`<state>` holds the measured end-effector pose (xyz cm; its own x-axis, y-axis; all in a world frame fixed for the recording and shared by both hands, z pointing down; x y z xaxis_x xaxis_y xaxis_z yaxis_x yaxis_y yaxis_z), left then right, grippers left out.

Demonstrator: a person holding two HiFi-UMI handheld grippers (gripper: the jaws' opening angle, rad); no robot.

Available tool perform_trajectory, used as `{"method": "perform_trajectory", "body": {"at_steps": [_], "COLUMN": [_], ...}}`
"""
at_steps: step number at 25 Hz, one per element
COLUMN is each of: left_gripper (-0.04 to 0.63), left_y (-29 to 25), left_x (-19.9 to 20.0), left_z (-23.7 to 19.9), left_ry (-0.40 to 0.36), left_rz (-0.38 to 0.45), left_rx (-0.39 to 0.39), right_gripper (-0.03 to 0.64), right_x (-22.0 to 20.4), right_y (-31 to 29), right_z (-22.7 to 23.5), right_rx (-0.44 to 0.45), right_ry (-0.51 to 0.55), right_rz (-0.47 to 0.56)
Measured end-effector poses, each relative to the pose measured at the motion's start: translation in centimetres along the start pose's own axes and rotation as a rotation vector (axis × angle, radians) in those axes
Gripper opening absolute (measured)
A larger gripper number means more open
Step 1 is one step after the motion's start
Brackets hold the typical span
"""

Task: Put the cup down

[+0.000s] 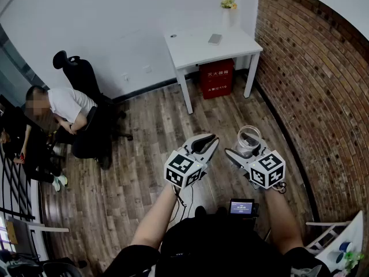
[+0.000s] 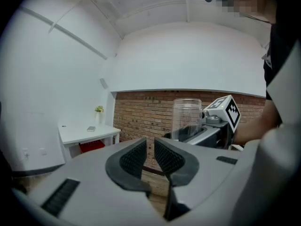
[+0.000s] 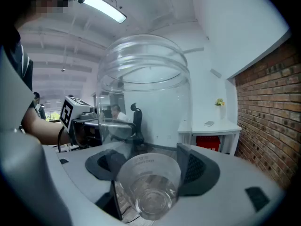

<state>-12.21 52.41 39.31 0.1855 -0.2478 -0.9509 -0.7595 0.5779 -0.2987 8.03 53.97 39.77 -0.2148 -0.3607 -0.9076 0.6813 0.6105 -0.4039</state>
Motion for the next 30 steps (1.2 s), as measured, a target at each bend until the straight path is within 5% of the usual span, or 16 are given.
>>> {"method": "perform_trajectory", "body": {"at_steps": [30], "left_gripper": [0.055], "left_y": [-0.39], "left_x": [-0.36], "left_z": [0.17], "left_ry": [0.007], "left_rz": [-0.011], "left_rx": [0.005], "right_gripper": [0.362], "right_x": [-0.03], "right_y": [-0.13], "right_z": [0.89], "right_rx": [0.021], "right_ry": [-0.031], "right_rz": [0.005]}}
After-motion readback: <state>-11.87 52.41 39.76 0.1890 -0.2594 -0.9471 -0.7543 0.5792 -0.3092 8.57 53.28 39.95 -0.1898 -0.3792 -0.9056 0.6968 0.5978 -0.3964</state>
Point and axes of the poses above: the fingertips, and each gripper's own axes: y backward along the fingers, z to its right, x out of its top, the point moved 10 cm from there along y, backward along the fingers, and after that the axes turned 7 degrees about -z, right-handed, at the moved point
